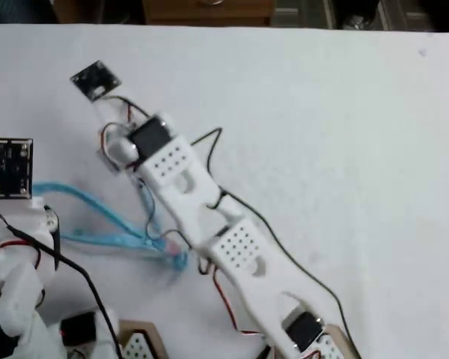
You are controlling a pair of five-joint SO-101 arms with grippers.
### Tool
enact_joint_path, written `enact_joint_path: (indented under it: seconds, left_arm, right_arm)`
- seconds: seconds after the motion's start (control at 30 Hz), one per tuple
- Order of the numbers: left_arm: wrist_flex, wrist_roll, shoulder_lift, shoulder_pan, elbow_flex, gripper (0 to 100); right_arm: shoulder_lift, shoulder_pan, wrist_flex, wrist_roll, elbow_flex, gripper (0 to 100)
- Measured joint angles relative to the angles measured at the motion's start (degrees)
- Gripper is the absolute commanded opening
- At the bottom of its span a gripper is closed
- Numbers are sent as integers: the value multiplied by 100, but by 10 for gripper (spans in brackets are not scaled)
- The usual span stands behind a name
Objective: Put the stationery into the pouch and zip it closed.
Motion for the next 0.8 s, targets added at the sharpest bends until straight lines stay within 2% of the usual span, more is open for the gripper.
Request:
enact_joint_path:
  seconds: [0.17, 0.53, 0.67, 0.8]
  left_arm:
    - [0, 0, 0, 0, 0, 22]
    - [0, 0, 0, 0, 0, 22]
    - [0, 0, 0, 0, 0, 22]
    - [0, 0, 0, 0, 0, 22]
  right_arm:
    - [-651, 334, -9, -141, 0, 17]
    - [-3182, 1090, 457, -273, 70, 17]
    - [-4360, 1099, 457, -273, 923, 17]
    - [-5987, 1178, 457, -343, 2699, 17]
